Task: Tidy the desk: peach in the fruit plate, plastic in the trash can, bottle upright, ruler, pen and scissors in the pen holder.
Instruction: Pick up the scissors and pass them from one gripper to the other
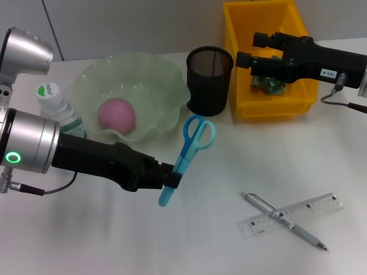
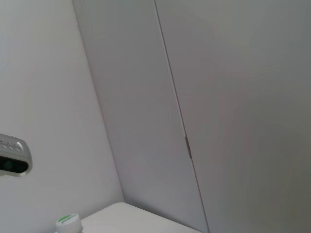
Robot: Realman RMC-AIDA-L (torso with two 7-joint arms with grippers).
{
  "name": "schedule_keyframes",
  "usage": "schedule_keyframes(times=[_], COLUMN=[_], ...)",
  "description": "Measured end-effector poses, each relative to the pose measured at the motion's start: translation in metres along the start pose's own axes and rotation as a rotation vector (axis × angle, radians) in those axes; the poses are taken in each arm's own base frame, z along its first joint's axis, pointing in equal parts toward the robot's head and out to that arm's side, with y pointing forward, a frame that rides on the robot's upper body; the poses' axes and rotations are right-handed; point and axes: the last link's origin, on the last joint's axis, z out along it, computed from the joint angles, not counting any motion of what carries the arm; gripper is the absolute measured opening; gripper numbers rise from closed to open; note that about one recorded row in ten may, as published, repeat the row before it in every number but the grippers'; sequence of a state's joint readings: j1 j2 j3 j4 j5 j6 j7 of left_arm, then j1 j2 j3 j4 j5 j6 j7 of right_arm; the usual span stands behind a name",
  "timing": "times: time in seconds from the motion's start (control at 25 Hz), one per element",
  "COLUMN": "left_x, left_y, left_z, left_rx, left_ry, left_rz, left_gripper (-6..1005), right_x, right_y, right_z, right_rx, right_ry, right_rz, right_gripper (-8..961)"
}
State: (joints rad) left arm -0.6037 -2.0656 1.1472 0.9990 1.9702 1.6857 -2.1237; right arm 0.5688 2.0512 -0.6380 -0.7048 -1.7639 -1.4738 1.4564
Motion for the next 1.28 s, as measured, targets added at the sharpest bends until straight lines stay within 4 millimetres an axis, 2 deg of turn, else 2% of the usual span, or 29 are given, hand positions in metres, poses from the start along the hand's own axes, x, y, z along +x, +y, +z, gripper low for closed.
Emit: schedule_keyframes(times=[0.44,0.48,0.72,0.8,1.28], left_x=[0.0,-0.001,-0.002,-0.002,-0.013], left_y=[0.002,0.004,0.001,-0.002,-0.011], left_z=[0.001,0.003,0.002,0.003,0.004], left_rx=[-0.035,-0.078,-0.087,-0.084,-0.02], left_ry=[0.046,0.116,0.185,0.266,0.424], left_rz=[0.041,0.089,0.127,0.171,0.275], left_gripper=[211,211,211,211,211], right_x=[0.0,0.0,-0.001,-0.001,-0.004], right_y=[0.0,0.0,0.0,0.0,-0.005], right_z=[0.006,0.006,0.012,0.014,0.018], right_rx=[0.007,0.007,0.004,0.0,0.036], right_ry=[-0.002,-0.002,-0.004,-0.005,-0.039], right_rz=[0.004,0.004,0.001,-0.002,-0.007], right_gripper=[817,817,817,817,817])
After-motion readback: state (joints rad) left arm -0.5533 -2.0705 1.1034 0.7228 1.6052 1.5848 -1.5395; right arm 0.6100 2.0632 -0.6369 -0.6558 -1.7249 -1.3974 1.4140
